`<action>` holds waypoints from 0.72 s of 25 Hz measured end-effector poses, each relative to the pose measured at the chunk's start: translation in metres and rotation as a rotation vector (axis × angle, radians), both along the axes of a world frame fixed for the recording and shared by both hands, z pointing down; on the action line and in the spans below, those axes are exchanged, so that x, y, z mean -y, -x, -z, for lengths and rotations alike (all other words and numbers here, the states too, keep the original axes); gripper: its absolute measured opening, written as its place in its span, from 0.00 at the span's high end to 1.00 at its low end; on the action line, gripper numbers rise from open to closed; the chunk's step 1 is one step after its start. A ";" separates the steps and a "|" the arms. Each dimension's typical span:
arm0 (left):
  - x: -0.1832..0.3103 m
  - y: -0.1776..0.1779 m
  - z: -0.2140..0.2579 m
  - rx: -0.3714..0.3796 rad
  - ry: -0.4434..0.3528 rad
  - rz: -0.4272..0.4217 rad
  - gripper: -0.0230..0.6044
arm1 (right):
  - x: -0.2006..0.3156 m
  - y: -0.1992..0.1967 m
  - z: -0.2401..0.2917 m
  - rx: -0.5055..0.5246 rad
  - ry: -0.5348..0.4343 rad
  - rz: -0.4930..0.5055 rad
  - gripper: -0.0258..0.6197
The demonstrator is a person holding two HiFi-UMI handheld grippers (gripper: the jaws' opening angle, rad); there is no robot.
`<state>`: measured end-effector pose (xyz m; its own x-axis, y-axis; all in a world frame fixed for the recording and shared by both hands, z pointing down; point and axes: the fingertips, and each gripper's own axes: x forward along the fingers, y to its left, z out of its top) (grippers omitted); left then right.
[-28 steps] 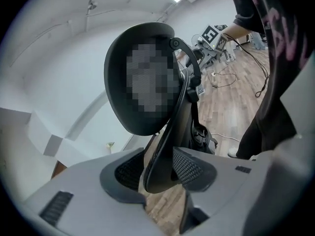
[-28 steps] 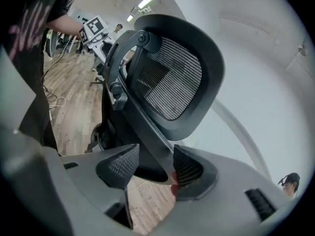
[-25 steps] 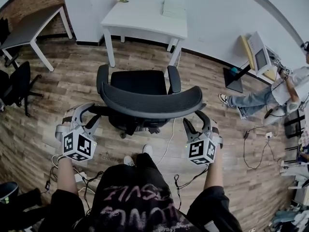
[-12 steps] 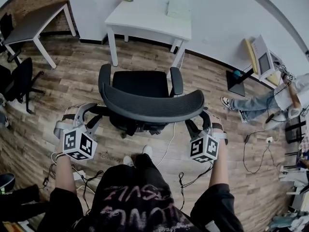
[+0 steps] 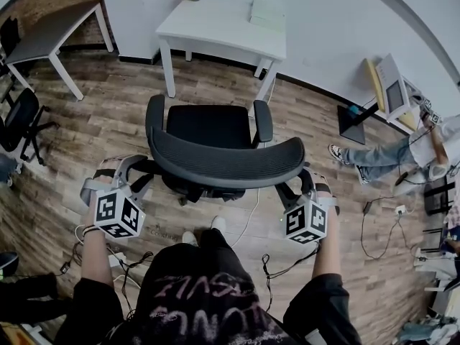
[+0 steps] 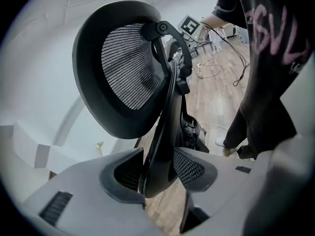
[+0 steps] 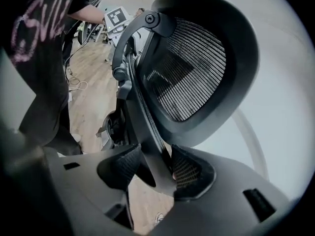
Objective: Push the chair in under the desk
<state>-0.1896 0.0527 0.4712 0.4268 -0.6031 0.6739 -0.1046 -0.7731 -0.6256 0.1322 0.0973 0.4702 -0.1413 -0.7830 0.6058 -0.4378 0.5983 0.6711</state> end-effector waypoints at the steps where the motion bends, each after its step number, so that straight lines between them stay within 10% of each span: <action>1: 0.001 0.000 0.000 0.001 -0.002 0.000 0.64 | 0.001 0.000 0.000 0.000 0.001 -0.002 0.64; 18: 0.022 0.002 -0.003 -0.021 -0.015 0.014 0.62 | 0.018 0.003 -0.002 0.014 -0.045 -0.031 0.63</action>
